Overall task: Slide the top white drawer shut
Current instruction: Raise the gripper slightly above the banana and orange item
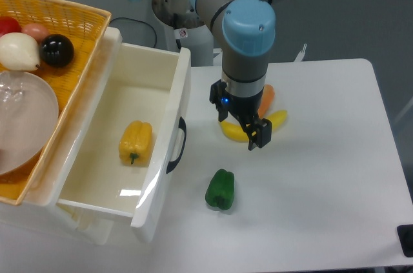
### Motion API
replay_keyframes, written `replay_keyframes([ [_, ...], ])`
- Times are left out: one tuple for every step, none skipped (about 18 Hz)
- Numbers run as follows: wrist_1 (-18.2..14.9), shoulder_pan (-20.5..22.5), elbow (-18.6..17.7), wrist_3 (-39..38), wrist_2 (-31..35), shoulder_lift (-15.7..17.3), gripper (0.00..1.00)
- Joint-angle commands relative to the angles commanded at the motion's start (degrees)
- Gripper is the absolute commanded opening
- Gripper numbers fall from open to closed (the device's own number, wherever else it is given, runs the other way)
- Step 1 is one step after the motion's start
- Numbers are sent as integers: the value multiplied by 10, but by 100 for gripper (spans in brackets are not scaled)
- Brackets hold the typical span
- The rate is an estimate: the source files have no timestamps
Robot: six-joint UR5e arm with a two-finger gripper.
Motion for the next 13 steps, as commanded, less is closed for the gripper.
replay_keyframes([
  [2, -1, -3, 1, 2, 0, 100],
  [3, -1, -6, 1, 4, -3, 100],
  [0, -1, -1, -1, 5, -5, 100],
  [1, 2, -1, 1, 4, -5, 100],
  [0, 3, -2, 0, 4, -6, 100],
  [1, 3, -9, 0, 4, -5, 100],
  [-2, 3, -11, -1, 3, -5, 100],
  [-2, 4, -14, -5, 3, -5, 100],
  [0, 4, -18, -4, 4, -4, 100],
  [1, 4, -26, -4, 3, -4, 100],
  [4, 4, -28, -4, 4, -4, 100],
  [9, 4, -28, -11, 4, -5, 100],
  [17, 3, -28, -24, 4, -7, 100],
])
